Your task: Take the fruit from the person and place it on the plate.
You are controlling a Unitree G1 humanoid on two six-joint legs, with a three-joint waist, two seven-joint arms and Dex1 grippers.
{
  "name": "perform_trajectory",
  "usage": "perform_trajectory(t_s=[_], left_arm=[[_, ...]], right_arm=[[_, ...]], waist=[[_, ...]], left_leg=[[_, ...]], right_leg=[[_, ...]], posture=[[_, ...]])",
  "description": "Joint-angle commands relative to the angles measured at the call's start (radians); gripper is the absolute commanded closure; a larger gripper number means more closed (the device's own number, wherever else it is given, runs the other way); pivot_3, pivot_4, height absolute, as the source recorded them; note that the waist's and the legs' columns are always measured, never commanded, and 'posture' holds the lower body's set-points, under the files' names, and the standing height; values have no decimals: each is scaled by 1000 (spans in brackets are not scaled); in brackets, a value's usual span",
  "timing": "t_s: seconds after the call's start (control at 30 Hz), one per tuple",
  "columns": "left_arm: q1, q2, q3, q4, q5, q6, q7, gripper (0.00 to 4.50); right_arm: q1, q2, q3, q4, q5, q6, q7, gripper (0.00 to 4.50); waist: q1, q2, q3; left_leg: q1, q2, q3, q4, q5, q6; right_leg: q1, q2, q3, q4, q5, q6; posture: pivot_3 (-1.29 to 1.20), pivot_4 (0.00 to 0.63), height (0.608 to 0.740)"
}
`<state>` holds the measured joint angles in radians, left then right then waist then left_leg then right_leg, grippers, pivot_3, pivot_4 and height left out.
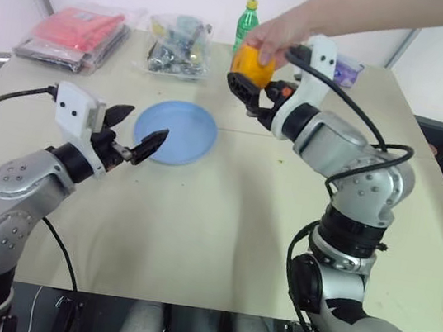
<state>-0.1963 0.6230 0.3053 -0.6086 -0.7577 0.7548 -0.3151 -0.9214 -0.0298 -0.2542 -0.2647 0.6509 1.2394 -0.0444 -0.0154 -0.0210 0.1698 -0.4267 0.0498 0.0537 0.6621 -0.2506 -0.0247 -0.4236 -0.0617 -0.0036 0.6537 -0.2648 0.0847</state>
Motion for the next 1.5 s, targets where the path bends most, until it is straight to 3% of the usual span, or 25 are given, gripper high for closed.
perform_trajectory(t_s=[0.03,0.37,0.47,0.57,0.6,0.93,1.2,1.5], left_arm=[[0,-1,18,-43,-1,-12,11,0],[0,-7,17,-56,0,-13,31,0],[3,-8,15,-60,0,-13,36,0],[4,-8,15,-62,-2,-13,39,0],[5,-8,16,-62,-2,-13,39,0],[12,1,27,-60,-5,-9,35,0],[64,27,101,-67,-23,6,36,0],[177,30,195,-155,-63,39,96,0]], right_arm=[[-41,10,10,-6,14,-23,13,20],[-46,9,56,55,-28,-117,30,20],[-49,9,63,65,-31,-134,36,854],[-49,9,66,70,-36,-144,37,2369],[-49,9,68,70,-37,-145,37,2561],[-31,-12,78,61,-22,-115,67,2594],[29,-46,159,75,-23,-66,165,2594],[86,-15,452,447,-268,-475,391,2594]], waist=[[-1,0,0],[-2,0,0],[-2,0,0],[-2,0,0],[-3,0,0],[-3,0,0],[-3,0,0],[-6,0,0]], left_leg=[[0,0,0,0,0,0],[0,0,0,-1,0,0],[0,0,0,-1,0,0],[0,0,0,-1,0,0],[0,0,0,-1,0,0],[0,0,-1,-2,0,0],[0,0,-1,-4,0,0],[0,0,-1,-6,0,0]], right_leg=[[0,0,0,0,0,0],[0,0,0,0,0,0],[-1,0,0,0,0,0],[0,0,0,-1,0,0],[-1,0,0,-1,0,0],[-1,0,0,-1,0,0],[-1,0,0,-3,0,0],[-2,0,0,-4,0,0]], posture=[[0,150,731],[0,150,731],[0,150,731],[0,150,731],[0,150,731],[0,150,731],[0,150,731],[0,150,731]])
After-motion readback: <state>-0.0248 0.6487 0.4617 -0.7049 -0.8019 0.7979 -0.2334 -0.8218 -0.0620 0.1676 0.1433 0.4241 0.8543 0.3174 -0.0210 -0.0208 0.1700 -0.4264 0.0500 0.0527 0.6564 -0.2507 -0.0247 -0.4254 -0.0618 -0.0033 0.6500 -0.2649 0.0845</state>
